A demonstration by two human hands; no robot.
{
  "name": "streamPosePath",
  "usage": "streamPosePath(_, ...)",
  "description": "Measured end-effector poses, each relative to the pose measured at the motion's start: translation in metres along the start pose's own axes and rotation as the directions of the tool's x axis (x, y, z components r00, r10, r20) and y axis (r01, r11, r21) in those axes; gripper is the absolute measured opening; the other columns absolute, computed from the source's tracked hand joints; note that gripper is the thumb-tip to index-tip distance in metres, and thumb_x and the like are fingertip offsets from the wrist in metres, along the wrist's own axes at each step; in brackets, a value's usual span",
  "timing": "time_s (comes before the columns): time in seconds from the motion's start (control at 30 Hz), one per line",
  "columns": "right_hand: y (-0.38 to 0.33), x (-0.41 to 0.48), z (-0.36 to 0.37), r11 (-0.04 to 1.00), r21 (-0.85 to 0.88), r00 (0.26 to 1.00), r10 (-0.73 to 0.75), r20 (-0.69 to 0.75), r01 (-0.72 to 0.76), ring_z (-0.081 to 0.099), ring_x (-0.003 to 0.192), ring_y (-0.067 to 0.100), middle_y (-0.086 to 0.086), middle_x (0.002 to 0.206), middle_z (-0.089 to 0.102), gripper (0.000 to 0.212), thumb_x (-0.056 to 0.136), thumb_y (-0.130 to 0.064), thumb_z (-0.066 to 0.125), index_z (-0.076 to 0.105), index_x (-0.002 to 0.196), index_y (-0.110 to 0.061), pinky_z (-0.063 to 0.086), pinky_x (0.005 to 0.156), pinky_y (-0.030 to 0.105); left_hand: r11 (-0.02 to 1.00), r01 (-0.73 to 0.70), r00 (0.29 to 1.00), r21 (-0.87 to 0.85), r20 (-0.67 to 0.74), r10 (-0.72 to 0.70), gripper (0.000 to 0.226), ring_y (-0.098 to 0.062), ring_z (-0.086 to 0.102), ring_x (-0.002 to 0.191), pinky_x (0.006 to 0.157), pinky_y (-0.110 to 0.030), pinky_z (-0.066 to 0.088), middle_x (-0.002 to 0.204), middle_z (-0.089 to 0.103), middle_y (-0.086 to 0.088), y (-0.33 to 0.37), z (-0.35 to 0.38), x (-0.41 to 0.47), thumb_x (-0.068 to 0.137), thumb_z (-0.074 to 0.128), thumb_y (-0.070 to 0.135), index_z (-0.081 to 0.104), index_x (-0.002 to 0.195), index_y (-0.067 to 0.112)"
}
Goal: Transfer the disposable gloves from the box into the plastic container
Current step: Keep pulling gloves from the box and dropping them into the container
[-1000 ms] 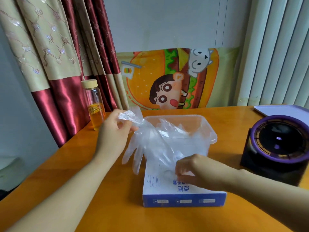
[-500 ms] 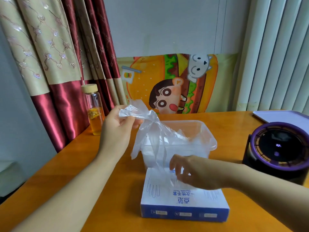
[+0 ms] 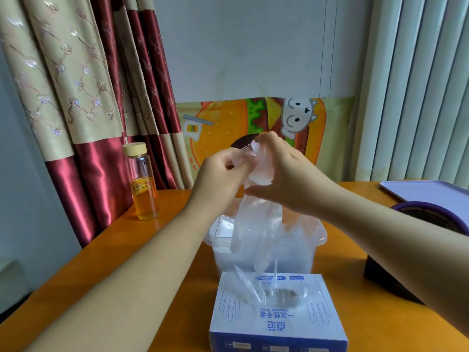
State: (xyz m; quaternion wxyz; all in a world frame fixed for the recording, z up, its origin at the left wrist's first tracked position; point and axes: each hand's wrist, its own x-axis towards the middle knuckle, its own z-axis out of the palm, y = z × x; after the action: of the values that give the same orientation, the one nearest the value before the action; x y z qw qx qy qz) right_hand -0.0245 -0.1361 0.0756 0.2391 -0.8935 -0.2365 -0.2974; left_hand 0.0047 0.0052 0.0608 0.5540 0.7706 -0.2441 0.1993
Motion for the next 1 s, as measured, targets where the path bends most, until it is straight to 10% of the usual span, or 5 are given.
streamPosePath(0.23, 0.027, 0.006, 0.000, 0.926, 0.314, 0.964, 0.250, -0.094, -0.209, 0.060, 0.078, 0.004, -0.012, 0.097, 0.053, 0.059, 0.078, -0.007, 0.073, 0.042, 0.127, -0.022, 0.051, 0.058, 0.013, 0.985, 0.168, 0.974, -0.038, 0.157, -0.160, 0.031, 0.005, 0.057, 0.103, 0.086, -0.019, 0.045, 0.114, 0.062, 0.018, -0.012, -0.012, 0.011, 0.088, 0.064, 0.042, 0.062, 0.118, 0.036)
streamPosePath(0.43, 0.044, 0.007, 0.014, 0.581, 0.742, 0.888, 0.458, 0.042, -0.335, 0.071, 0.079, 0.020, 0.010, 0.099, 0.064, 0.063, 0.075, 0.011, 0.069, 0.045, 0.125, -0.021, 0.059, 0.068, 0.031, 0.922, 0.386, 0.869, -0.022, 0.345, -0.355, 0.022, -0.010, 0.070, 0.091, 0.085, -0.030, 0.055, 0.102, 0.073, 0.004, -0.021, -0.003, 0.010, 0.092, 0.061, 0.033, 0.067, 0.110, 0.023)
streamPosePath(0.53, 0.052, 0.006, 0.023, 0.541, 0.763, 0.880, 0.468, 0.078, -0.355, 0.070, 0.087, 0.023, 0.011, 0.105, 0.063, 0.059, 0.074, 0.012, 0.070, 0.050, 0.111, -0.029, 0.059, 0.076, 0.037, 0.816, 0.549, 0.785, -0.183, 0.447, -0.428, 0.042, -0.018, 0.069, 0.095, 0.083, -0.034, 0.055, 0.108, 0.072, 0.001, -0.019, -0.006, 0.018, 0.083, 0.055, 0.056, 0.068, 0.110, 0.026)
streamPosePath(0.63, 0.055, 0.008, 0.029, 0.479, 0.803, 0.883, 0.455, 0.118, -0.354, 0.069, 0.090, 0.024, 0.012, 0.105, 0.064, 0.058, 0.074, 0.013, 0.069, 0.049, 0.102, -0.034, 0.058, 0.077, 0.037, 0.873, 0.487, 0.781, 0.020, 0.437, -0.446, 0.061, -0.014, 0.060, 0.107, 0.090, -0.034, 0.049, 0.129, 0.058, 0.006, -0.023, 0.002, 0.021, 0.081, 0.064, 0.052, 0.050, 0.135, 0.027)
streamPosePath(1.0, 0.099, -0.004, 0.018, 0.269, 0.803, 0.726, 0.633, 0.269, -0.532, 0.061, 0.104, 0.027, 0.013, 0.117, 0.054, 0.087, 0.081, 0.017, 0.059, 0.027, 0.146, -0.031, 0.056, 0.072, 0.036, 0.834, 0.545, 0.785, 0.090, 0.294, -0.545, 0.021, -0.014, 0.064, 0.082, 0.080, -0.025, 0.053, 0.099, 0.069, -0.006, -0.056, -0.023, 0.059, 0.091, 0.057, 0.002, 0.068, 0.104, 0.015)
